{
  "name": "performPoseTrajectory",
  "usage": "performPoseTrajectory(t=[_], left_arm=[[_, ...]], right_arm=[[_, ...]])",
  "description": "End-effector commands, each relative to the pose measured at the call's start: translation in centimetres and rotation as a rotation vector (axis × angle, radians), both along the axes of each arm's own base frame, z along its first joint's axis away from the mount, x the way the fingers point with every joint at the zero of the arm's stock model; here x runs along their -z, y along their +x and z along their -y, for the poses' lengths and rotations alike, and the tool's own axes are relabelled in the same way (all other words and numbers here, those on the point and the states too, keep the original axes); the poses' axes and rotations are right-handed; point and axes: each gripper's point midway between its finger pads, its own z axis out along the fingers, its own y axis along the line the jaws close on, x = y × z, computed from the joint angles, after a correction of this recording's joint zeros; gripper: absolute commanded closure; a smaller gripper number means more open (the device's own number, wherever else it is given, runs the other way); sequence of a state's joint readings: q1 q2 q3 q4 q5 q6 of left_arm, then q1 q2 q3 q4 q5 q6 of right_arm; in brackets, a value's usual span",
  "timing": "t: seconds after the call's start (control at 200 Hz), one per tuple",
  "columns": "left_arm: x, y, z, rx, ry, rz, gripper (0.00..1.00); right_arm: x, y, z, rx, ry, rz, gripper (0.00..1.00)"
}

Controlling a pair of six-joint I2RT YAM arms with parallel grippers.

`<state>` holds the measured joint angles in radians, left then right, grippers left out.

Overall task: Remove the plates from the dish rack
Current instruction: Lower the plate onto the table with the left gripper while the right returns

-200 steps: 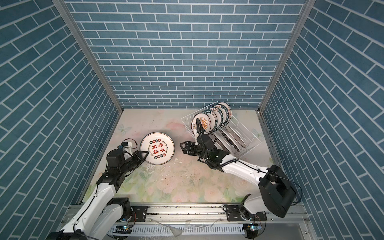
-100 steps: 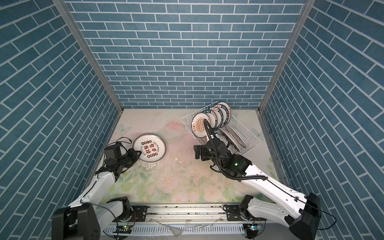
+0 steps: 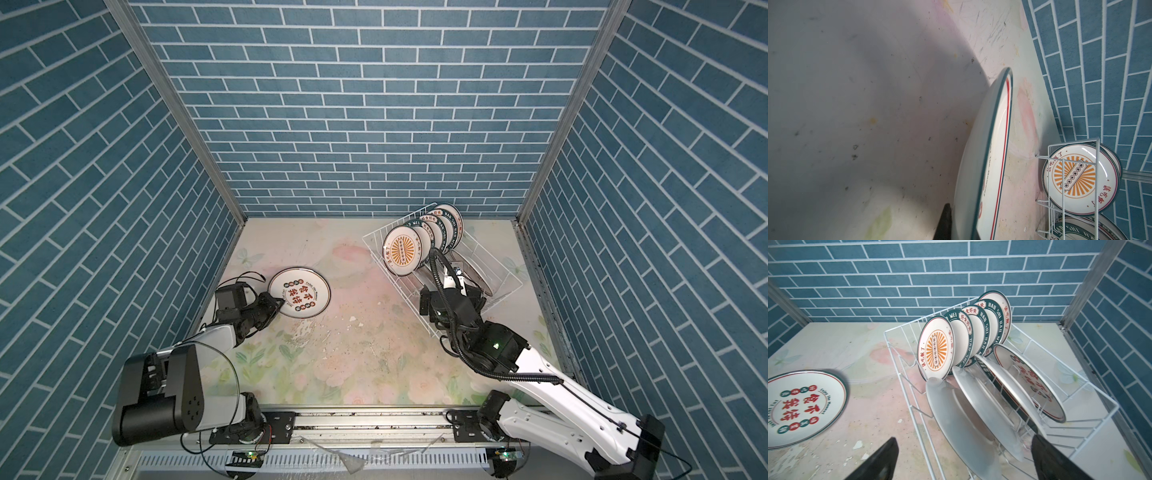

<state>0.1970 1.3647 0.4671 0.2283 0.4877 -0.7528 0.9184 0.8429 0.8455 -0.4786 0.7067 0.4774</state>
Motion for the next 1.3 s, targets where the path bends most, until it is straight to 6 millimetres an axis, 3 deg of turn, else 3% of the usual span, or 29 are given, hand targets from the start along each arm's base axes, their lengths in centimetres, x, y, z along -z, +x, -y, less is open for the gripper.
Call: performPoseTrajectory(t=[0.0, 0.205, 0.395, 0.55, 0.7, 0.815, 1.005, 1.09, 1.215, 1.295], left_arm=[[-0.9, 1.3, -0.7, -0.01, 0.029, 0.052, 0.95], [0.3, 1.7, -0.9, 0.012, 0.033, -0.018, 0.91], [2.4, 1.9, -0.9, 0.02, 0.008, -0.077, 0.86], [4.2, 1.4, -1.0, 0.013, -0.004, -0.141, 0.79], [5.1, 1.0, -1.1, 0.002, -0.009, -0.166, 0.66], [5.3, 0.8, -1.3, -0.002, -0.008, -0.185, 0.63], [5.4, -0.1, -1.7, -0.008, 0.02, -0.236, 0.48], [5.0, -0.4, -1.6, 0.001, 0.029, -0.234, 0.33], [4.5, -1.0, -2.2, -0.015, 0.051, -0.25, 0.29], [4.2, -1.3, -2.8, -0.035, 0.062, -0.259, 0.1]], right_arm=[[0.3, 0.0, 2.4, 0.115, -0.033, 0.018, 0.01], [0.5, -0.3, 3.9, 0.17, -0.062, 0.035, 0.01], [0.9, -0.6, 5.3, 0.201, -0.22, -0.009, 0.01], [1.6, -0.7, 4.8, 0.157, -0.264, -0.038, 0.01], [1.9, -0.9, 3.7, 0.075, -0.219, -0.031, 0.01], [2.2, -1.0, 3.4, 0.04, -0.23, -0.033, 0.01], [2.1, -1.1, 3.1, 0.012, -0.258, -0.042, 0.01], [2.1, -1.0, 2.8, -0.001, -0.256, -0.045, 0.01], [2.3, -0.9, 2.3, -0.016, -0.257, -0.05, 0.01], [2.3, -0.8, 2.3, -0.013, -0.26, -0.049, 0.01]])
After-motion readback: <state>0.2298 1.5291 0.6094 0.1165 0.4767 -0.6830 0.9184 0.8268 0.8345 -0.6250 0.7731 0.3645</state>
